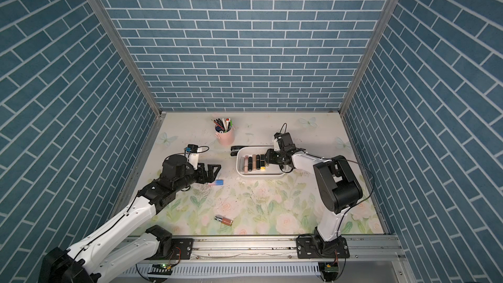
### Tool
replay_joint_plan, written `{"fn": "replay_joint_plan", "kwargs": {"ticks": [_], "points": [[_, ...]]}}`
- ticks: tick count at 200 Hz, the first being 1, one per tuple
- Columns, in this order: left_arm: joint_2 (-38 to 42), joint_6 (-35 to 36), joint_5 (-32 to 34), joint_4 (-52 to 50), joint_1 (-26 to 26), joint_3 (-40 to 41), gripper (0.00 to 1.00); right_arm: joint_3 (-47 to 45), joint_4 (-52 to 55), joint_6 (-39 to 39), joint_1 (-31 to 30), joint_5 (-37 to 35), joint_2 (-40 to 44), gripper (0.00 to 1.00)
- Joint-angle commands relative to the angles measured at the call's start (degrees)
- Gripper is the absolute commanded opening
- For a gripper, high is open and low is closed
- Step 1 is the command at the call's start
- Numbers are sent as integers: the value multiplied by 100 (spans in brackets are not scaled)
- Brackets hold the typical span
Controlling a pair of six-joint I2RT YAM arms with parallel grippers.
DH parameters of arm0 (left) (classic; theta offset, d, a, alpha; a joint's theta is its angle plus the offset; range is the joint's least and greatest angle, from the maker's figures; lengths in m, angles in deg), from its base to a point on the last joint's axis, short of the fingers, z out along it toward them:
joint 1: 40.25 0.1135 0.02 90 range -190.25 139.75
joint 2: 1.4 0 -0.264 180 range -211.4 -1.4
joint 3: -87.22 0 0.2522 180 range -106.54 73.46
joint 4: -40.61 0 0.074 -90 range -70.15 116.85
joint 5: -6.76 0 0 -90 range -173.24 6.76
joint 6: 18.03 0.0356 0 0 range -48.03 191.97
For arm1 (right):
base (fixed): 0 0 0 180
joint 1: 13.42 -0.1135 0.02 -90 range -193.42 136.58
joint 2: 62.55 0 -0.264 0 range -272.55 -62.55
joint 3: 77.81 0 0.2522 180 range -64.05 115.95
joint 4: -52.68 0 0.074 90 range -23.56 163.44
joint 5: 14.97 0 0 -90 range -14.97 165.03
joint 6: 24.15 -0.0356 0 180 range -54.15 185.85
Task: Put the lipstick into the storage box
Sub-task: Place the lipstick in the storage box, then pick up the lipstick at the center of the board.
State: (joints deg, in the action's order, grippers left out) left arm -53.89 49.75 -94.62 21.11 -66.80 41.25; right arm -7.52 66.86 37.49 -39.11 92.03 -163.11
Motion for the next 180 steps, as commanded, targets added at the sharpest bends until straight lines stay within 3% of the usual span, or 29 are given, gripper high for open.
{"fn": "replay_joint_plan", "kwargs": {"ticks": [1, 73, 124, 180], "points": [[90, 42, 65, -16, -17, 64, 99, -95, -72, 138, -9, -29, 497, 43], [183, -157, 24, 138, -11, 162, 100, -210, -79, 546, -434, 634, 1531, 49], [552, -489, 333, 161, -12, 276, 100, 121, 911, 1351, -1749, 415, 1498, 52], [1019, -1082, 1276, -156, 0, 500, 100, 215, 1498, 1692, -3008, -168, 1093, 57]]}}
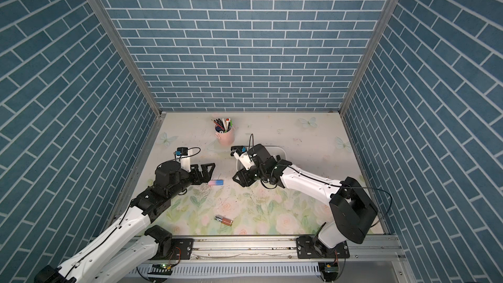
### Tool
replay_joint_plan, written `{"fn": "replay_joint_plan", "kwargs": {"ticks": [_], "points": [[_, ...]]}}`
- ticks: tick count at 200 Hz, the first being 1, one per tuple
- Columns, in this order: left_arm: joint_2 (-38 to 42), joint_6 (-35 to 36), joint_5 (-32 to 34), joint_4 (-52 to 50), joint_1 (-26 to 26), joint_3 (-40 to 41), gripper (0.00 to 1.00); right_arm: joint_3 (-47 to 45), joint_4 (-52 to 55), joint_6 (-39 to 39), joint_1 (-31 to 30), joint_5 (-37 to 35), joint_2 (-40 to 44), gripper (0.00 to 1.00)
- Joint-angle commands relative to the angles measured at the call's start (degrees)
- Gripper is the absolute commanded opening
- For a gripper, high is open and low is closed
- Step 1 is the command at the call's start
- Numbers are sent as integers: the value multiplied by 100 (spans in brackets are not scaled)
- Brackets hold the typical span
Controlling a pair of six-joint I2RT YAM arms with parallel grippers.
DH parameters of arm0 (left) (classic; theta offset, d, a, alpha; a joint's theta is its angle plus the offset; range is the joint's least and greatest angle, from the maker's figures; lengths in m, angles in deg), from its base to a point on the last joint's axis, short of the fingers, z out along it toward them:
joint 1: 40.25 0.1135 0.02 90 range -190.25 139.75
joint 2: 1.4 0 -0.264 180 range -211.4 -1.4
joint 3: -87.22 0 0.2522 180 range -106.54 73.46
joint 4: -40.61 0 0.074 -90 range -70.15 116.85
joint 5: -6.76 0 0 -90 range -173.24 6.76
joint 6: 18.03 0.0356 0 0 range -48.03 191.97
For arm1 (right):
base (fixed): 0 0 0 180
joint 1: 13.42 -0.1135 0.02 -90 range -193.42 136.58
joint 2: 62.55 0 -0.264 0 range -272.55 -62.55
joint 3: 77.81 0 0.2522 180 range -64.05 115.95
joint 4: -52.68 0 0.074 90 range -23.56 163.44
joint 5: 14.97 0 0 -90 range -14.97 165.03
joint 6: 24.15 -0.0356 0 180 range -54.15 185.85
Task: Put the lipstick into the storage box
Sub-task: Pick up the lipstick at the center of the board.
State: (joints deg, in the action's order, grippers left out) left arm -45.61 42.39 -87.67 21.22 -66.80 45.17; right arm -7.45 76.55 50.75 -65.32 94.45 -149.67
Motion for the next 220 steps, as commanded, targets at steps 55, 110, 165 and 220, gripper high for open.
{"fn": "replay_joint_plan", "kwargs": {"ticks": [55, 110, 165, 220], "points": [[635, -751, 1248, -756, 0, 222, 100, 459, 702, 592, -1553, -1115, -935, 58], [1085, -817, 1483, -964, 8, 264, 100, 694, 780, 623, -2214, -1327, -1293, 58], [1436, -905, 1673, -1123, 8, 314, 100, 755, 850, 569, -2607, -1669, -1536, 58], [1520, -909, 1620, -1103, 5, 360, 100, 817, 895, 595, -2769, -2188, -1845, 58]]}}
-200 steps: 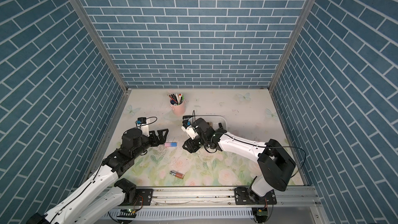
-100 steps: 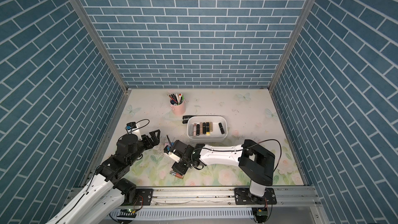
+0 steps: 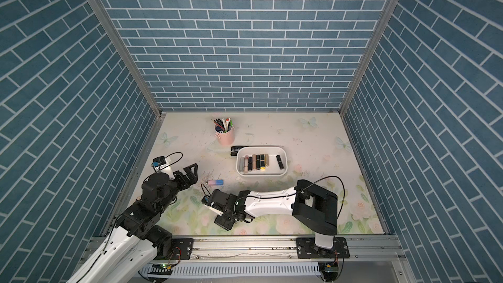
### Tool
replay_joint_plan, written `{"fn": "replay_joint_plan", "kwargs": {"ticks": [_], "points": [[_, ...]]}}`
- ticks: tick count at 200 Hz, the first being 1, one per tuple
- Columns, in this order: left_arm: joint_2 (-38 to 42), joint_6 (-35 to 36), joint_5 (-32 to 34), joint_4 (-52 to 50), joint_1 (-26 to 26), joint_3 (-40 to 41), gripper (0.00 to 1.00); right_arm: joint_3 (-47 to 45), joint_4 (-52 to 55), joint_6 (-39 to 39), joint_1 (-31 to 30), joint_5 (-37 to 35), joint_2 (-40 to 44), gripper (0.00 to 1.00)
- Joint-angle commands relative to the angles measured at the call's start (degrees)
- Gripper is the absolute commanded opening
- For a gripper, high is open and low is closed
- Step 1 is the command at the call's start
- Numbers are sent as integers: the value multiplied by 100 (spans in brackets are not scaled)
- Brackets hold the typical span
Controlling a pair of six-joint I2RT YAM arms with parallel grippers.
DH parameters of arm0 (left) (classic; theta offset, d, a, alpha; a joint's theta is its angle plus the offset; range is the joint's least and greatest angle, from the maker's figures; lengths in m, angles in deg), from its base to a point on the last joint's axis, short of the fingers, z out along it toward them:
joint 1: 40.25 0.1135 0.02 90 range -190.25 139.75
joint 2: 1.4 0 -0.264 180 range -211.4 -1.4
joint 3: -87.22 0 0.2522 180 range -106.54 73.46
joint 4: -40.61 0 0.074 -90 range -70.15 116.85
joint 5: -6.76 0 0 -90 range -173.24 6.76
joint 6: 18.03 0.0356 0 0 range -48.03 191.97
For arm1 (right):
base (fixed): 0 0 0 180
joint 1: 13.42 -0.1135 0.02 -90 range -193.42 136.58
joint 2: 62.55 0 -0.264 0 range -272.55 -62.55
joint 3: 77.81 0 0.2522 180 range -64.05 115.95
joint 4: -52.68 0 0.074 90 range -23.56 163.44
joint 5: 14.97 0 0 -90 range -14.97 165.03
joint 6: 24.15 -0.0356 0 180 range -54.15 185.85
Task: Put the lipstick into the storage box
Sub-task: Pick up the lipstick at the center of the board.
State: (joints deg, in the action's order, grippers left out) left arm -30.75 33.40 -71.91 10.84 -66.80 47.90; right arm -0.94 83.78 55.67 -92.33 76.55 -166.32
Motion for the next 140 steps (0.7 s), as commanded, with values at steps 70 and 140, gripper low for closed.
{"fn": "replay_joint_plan", "kwargs": {"ticks": [70, 140], "points": [[25, 18, 19, -37, 8, 102, 100, 236, 206, 119, -100, -881, -478, 47], [16, 24, 14, -24, 8, 104, 100, 243, 182, 148, -86, -898, -445, 19]]}}
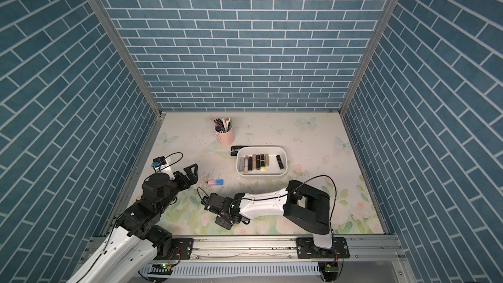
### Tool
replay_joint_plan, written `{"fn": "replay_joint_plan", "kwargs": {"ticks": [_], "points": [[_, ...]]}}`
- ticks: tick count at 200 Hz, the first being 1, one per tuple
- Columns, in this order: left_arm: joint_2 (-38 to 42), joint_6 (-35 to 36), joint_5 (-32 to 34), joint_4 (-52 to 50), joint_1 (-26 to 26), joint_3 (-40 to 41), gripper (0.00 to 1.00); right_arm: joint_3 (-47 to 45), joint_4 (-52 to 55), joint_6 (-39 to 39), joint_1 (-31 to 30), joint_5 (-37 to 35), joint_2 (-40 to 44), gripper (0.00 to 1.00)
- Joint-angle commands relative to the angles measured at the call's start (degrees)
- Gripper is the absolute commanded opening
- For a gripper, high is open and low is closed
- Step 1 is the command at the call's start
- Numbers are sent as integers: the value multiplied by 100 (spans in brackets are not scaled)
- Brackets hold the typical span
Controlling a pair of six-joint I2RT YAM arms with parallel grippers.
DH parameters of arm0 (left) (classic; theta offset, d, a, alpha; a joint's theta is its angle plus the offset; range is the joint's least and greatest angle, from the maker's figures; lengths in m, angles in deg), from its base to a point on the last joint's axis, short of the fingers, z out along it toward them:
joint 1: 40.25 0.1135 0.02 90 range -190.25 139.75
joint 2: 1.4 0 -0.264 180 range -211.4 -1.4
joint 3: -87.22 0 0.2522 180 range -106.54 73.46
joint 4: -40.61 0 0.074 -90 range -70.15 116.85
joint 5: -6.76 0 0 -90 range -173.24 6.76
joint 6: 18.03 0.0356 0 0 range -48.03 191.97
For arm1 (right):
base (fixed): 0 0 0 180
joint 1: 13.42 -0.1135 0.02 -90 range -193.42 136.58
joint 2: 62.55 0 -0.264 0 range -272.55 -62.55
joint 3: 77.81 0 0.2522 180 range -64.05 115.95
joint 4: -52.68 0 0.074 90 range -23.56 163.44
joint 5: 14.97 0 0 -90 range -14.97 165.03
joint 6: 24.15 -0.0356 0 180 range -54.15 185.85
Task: Put the lipstick into the storage box
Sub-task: Pick up the lipstick at the center of the board.
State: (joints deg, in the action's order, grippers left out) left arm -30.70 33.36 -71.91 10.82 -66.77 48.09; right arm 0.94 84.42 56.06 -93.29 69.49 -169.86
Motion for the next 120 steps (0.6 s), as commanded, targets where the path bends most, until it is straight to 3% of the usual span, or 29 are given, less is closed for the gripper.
{"fn": "replay_joint_plan", "kwargs": {"ticks": [1, 65, 120], "points": [[12, 24, 12, -22, 7, 89, 100, 56, 118, 108, 9, -197, -90, 18], [111, 62, -15, -41, 5, 32, 100, -68, -78, -1, 256, 4, 511, 16], [315, 368, -214, 25, 5, -176, 100, -412, -532, -384, 1388, 954, 1868, 16]]}}
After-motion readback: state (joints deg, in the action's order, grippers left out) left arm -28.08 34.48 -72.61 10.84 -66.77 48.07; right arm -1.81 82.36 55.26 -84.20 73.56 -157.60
